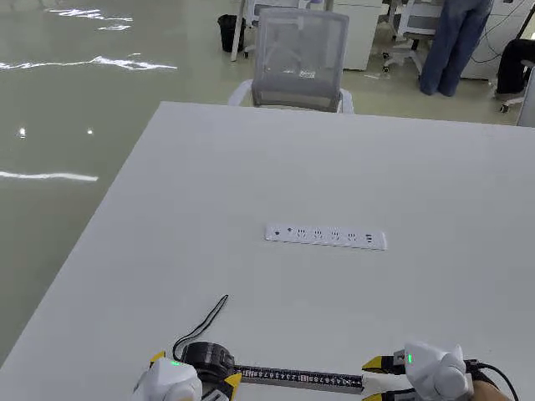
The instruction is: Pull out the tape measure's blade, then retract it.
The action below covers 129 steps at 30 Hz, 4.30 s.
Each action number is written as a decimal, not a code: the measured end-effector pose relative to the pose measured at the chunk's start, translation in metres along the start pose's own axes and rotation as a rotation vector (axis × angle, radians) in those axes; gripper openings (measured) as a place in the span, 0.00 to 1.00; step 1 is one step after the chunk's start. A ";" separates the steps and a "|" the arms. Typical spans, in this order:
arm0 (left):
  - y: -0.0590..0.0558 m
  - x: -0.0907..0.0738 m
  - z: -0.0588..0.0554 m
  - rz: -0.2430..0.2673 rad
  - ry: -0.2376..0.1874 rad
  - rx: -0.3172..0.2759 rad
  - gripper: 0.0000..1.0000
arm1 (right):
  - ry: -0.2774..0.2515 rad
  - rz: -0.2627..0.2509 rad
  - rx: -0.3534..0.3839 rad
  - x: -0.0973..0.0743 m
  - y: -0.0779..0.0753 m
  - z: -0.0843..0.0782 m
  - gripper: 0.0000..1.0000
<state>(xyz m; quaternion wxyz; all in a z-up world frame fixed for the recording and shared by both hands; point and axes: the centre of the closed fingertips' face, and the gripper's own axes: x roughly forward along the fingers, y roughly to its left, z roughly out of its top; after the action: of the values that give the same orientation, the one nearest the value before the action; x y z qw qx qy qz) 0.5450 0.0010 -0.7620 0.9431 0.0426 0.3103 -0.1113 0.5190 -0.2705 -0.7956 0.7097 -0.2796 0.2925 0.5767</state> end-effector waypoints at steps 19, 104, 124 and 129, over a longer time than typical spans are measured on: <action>-0.002 0.006 0.001 0.011 -0.003 -0.014 0.81 | 0.012 0.059 0.007 0.013 -0.002 -0.010 0.15; 0.001 0.026 -0.010 0.139 0.029 -0.230 0.62 | 0.018 0.040 -0.015 0.017 0.001 -0.004 0.14; 0.001 0.025 -0.010 0.141 0.030 -0.225 0.62 | 0.021 0.036 -0.036 0.015 -0.001 0.006 0.14; 0.001 0.025 -0.010 0.145 0.036 -0.221 0.62 | 0.020 0.036 -0.041 0.016 -0.003 0.007 0.14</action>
<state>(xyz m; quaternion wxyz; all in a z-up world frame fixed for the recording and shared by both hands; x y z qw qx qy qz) 0.5595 -0.0014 -0.7850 0.9420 -0.0373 0.3335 -0.0070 0.5248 -0.2552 -0.8029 0.6903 -0.2946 0.2927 0.5925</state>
